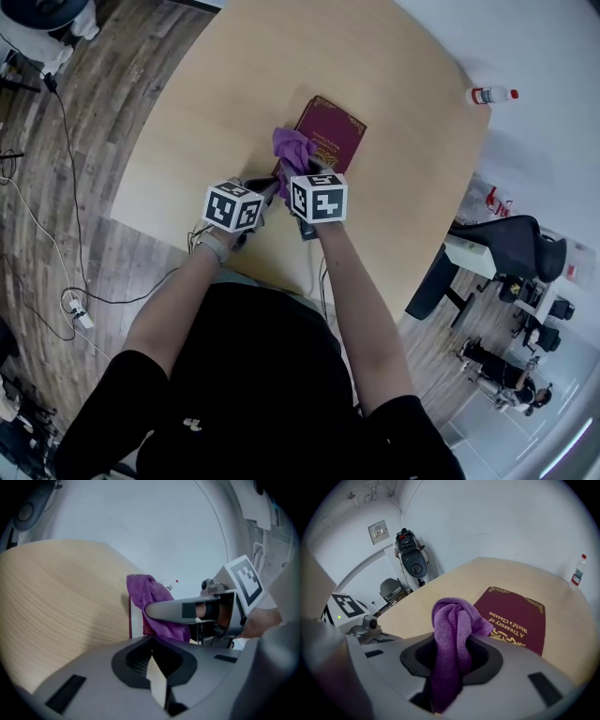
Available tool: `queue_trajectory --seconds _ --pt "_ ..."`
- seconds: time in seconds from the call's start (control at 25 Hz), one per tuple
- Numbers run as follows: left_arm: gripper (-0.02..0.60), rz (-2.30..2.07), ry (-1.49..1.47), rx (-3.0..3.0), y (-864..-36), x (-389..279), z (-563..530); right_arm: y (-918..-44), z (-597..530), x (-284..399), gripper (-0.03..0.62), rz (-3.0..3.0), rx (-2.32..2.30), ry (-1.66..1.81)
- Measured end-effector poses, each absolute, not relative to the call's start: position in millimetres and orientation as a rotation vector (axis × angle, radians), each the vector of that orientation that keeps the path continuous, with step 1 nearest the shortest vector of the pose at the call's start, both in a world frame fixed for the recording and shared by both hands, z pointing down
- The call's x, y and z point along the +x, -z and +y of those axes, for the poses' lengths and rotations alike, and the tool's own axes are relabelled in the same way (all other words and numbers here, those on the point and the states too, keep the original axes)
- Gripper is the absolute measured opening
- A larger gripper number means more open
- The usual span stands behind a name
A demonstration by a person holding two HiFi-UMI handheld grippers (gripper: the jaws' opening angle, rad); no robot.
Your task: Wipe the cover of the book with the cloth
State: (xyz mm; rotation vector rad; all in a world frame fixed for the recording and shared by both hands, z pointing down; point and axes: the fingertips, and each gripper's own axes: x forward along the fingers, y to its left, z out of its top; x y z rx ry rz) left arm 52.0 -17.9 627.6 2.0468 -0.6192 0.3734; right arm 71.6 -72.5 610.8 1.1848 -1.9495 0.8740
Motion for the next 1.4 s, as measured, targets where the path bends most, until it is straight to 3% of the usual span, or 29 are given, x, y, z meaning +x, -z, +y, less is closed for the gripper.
queue_trajectory --seconds 0.64,1.4 --pt "0.018 -0.597 -0.387 2.065 -626.4 42.8 0.9 -613.2 -31.0 60.8 0.137 -1.940 1.063 -0.816" --pt "0.018 -0.617 -0.441 2.154 -599.5 33.6 46.1 -625.8 47.6 124.9 0.138 -1.823 1.095 -0.880"
